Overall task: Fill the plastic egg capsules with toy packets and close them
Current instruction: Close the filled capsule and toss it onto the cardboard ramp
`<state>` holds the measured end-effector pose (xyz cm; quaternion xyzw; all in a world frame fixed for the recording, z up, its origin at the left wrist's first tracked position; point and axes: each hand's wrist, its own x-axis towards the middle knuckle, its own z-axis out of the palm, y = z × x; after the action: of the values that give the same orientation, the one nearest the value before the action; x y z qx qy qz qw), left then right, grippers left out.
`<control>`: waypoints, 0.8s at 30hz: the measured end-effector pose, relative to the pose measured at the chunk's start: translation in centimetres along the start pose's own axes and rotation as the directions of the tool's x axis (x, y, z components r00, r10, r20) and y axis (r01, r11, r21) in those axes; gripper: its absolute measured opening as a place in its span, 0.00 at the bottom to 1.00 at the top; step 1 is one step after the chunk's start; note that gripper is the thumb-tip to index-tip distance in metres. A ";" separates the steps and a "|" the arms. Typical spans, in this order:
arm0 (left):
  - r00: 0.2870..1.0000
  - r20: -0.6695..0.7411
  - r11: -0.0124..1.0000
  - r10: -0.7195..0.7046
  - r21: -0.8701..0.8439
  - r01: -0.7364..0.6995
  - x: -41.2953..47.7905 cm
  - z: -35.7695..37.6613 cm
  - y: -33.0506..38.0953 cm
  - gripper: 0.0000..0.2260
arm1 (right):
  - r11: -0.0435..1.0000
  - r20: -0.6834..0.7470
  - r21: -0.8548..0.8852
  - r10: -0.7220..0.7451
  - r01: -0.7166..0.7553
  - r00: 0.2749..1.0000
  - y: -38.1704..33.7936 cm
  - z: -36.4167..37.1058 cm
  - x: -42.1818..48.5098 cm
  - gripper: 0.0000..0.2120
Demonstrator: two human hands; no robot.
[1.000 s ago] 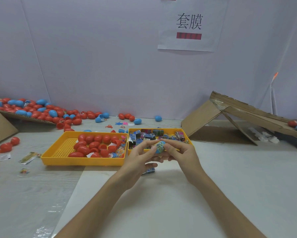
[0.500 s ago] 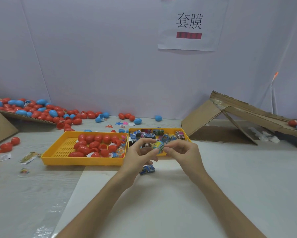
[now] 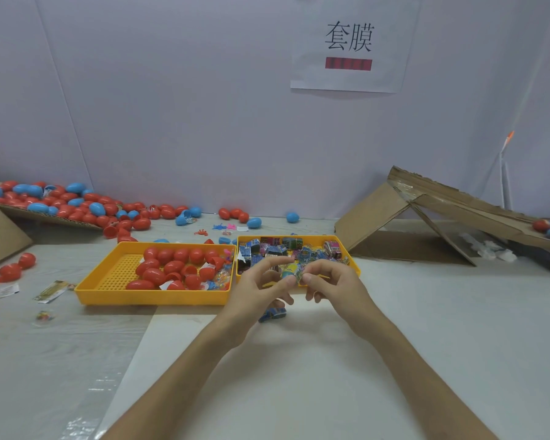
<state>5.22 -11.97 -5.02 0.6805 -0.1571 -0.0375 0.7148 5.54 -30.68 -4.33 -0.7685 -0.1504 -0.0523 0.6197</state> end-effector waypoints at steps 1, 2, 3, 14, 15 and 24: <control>1.000 0.020 1.000 -0.009 -0.009 0.009 -0.1 0.0 0.0 0.22 | 1.000 0.014 -0.004 0.003 -0.003 1.000 0.0 0.0 0.0 0.06; 0.999 0.033 1.000 -0.013 -0.015 0.014 -0.1 0.0 0.0 0.23 | 1.000 0.029 -0.003 0.005 -0.005 1.000 0.0 0.0 0.0 0.06; 0.999 0.042 1.000 -0.016 -0.017 0.016 -0.1 0.0 0.1 0.23 | 1.000 0.042 -0.001 0.005 -0.005 0.999 -0.1 0.0 -0.1 0.06; 0.996 0.090 0.998 -0.024 0.066 0.018 -0.3 0.0 0.3 0.11 | 0.999 0.095 -0.043 -0.018 0.022 0.995 0.0 0.4 -0.5 0.08; 0.995 0.094 0.998 -0.023 0.067 0.017 -0.3 0.0 0.3 0.11 | 0.999 0.095 -0.046 -0.020 0.025 0.995 0.0 0.4 -0.6 0.07; 0.992 0.125 0.998 -0.024 0.061 0.017 -0.3 -0.2 0.3 0.10 | 0.998 0.109 -0.055 -0.008 0.014 0.994 0.1 0.5 -0.5 0.07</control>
<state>4.88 -11.70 -4.77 0.6995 -0.1958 -0.0827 0.6823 5.07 -30.32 -4.68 -0.7864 -0.1867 -0.0179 0.5886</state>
